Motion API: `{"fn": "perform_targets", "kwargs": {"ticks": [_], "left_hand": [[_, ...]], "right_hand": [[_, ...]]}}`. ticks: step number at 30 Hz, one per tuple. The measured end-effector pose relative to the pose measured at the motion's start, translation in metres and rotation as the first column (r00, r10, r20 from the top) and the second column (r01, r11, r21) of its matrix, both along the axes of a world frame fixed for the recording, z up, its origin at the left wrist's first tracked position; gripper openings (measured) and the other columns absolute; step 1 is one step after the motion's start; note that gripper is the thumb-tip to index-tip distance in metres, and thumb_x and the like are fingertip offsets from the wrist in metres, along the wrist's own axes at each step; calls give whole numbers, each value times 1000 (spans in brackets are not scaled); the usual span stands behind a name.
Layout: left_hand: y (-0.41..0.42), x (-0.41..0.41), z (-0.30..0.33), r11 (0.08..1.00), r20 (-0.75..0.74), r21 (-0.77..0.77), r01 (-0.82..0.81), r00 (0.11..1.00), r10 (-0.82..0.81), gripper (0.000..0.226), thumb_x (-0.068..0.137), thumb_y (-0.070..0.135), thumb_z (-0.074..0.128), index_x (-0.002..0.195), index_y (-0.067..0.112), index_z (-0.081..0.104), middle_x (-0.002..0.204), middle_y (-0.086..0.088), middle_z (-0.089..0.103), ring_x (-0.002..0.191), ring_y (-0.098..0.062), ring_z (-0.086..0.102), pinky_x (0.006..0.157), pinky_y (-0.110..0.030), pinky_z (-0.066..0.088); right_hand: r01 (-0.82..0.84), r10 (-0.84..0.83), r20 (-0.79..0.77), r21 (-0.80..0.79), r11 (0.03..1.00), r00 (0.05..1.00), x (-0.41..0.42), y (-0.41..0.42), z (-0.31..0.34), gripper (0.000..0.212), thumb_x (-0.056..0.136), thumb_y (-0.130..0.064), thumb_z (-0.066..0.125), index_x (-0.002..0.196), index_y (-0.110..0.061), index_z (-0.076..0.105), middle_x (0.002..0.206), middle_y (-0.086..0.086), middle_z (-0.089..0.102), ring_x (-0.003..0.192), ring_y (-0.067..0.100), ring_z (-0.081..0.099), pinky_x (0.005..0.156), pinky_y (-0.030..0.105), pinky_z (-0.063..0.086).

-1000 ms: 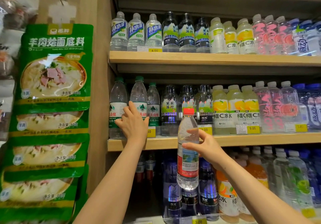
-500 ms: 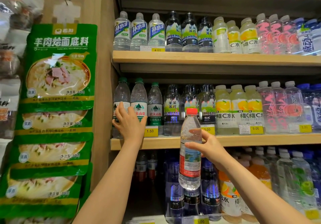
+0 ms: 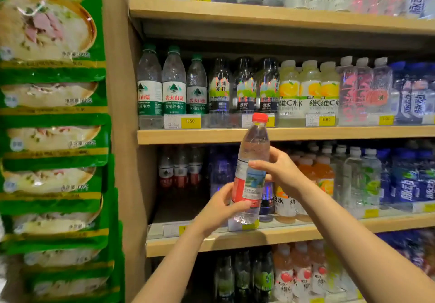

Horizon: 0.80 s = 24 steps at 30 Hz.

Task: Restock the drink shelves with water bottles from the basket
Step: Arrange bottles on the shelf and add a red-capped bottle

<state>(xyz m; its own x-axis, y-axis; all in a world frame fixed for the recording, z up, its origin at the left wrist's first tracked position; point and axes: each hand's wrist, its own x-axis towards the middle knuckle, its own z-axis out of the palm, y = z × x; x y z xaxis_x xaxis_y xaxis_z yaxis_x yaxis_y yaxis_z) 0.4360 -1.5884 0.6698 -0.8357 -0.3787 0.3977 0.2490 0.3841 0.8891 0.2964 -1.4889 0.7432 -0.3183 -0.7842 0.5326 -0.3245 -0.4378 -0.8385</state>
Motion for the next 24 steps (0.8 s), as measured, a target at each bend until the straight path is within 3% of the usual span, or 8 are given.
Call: {"fn": "perform_targets", "kwargs": {"ticks": [2,4,6,10,13,16,19,24], "left_hand": [[-1,4,0,977,49,127,171,983,-178,49,71,19,73,117,17,56,109,1,69,105,-15,63,88,-25,52],[3,3,-7,991,73,88,102,991,-108,47,77,6,72,120,11,54,109,-5,68,102,-17,64,89,-27,52],[12,-3,-19,990,64,-45,-136,988,139,52,72,15,79,117,15,52,109,-2,66,98,-14,64,86,-26,52],[29,-16,-42,751,-80,-254,-610,787,612,61,55,34,85,98,25,43,97,6,57,85,-10,56,66,-20,42],[21,-13,-46,800,-40,-285,-529,840,541,64,53,37,87,99,20,45,96,7,58,85,-10,57,70,-22,46],[0,-2,-47,957,107,-137,-255,957,270,63,59,33,86,110,19,52,106,7,61,99,-13,60,88,-22,49],[-4,4,-56,990,154,-57,-128,979,136,66,65,31,83,123,20,52,118,3,64,110,-11,60,101,-33,45],[7,-2,-64,927,-27,-2,-374,927,374,55,60,30,84,105,28,52,104,5,65,96,-8,63,86,-26,50]], "right_hand": [[-74,73,52,20,997,996,-2,5,-11,46,61,-21,76,105,-23,63,97,-5,72,90,11,67,71,26,57],[-107,103,79,53,993,992,-2,8,-19,58,60,-24,74,116,-19,59,107,-1,69,99,13,66,77,28,55],[-55,52,23,109,993,998,3,10,-26,54,71,-21,74,122,-17,55,115,3,67,107,18,63,83,32,54],[206,-202,-47,128,970,978,19,6,-38,37,70,-23,79,101,-22,59,97,-7,67,94,11,65,68,23,52],[289,-293,-1,174,942,956,14,7,-40,48,66,-22,81,103,-18,51,95,-3,64,86,12,63,64,32,53],[112,-139,107,223,968,984,2,14,-38,47,73,-7,74,114,-11,52,108,8,66,102,25,64,78,39,54],[-88,58,174,170,981,983,0,16,-40,45,77,4,65,116,-16,54,107,1,68,101,17,64,79,31,53],[-49,44,30,171,984,999,19,4,-44,39,79,-7,69,109,-30,56,110,-4,66,99,10,64,74,21,54]]}}
